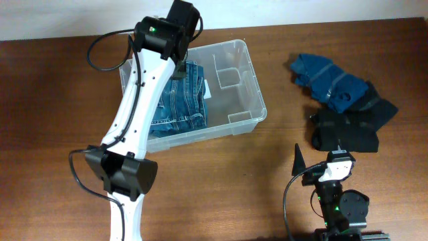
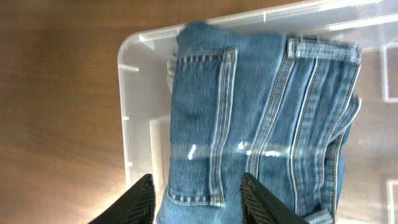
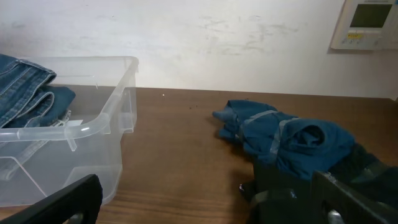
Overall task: Pack container
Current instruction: 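Release the dark-blue jeans and press them flat with left gripper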
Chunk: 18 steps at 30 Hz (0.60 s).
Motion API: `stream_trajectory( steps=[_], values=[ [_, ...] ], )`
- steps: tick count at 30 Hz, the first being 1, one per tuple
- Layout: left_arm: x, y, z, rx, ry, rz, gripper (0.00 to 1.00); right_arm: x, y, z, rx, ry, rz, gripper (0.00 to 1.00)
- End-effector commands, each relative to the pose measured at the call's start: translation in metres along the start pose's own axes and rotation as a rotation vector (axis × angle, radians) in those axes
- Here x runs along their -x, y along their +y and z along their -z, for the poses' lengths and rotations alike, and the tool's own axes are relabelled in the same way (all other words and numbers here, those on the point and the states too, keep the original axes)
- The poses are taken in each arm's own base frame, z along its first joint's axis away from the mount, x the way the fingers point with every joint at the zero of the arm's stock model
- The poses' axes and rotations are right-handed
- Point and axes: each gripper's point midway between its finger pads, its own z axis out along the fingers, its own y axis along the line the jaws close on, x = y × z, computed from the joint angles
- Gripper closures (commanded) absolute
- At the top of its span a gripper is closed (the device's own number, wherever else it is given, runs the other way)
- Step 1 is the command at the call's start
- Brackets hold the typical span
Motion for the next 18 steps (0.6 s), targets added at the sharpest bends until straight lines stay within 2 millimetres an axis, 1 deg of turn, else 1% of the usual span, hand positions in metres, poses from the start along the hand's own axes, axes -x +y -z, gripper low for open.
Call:
stream_trajectory(
  steps=[1, 2, 3, 6, 8, 11, 14, 18],
  values=[
    [0.016, 0.022, 0.005, 0.044, -0.067, 0.04, 0.67, -0.002, -0.002, 0.0, -0.012, 0.002, -0.005, 0.02],
    [0.019, 0.025, 0.003, 0.043, -0.072, 0.053, 0.71, -0.002, -0.002, 0.0, -0.011, 0.002, -0.005, 0.02],
    [0.021, 0.03, -0.001, 0.039, -0.066, 0.069, 0.78, -0.002, -0.002, 0.0, -0.011, 0.002, -0.005, 0.01],
    [0.017, 0.031, -0.012, 0.028, -0.037, 0.079, 0.88, -0.002, -0.002, 0.0, -0.012, 0.002, -0.005, 0.02],
    [0.013, 0.025, -0.026, 0.014, -0.012, 0.077, 0.91, -0.002, -0.002, 0.0, -0.012, 0.002, -0.005, 0.02],
    [0.009, 0.017, -0.042, 0.015, 0.002, 0.067, 0.93, -0.002, -0.002, 0.0, -0.011, 0.002, -0.005, 0.02],
    [0.0, 0.005, -0.064, 0.012, 0.024, 0.025, 0.96, -0.003, -0.002, 0.0, -0.011, 0.003, -0.005, 0.02],
    [-0.011, -0.003, -0.086, 0.017, 0.049, -0.024, 0.96, -0.002, -0.002, 0.0, -0.011, 0.002, -0.005, 0.02]
  ],
)
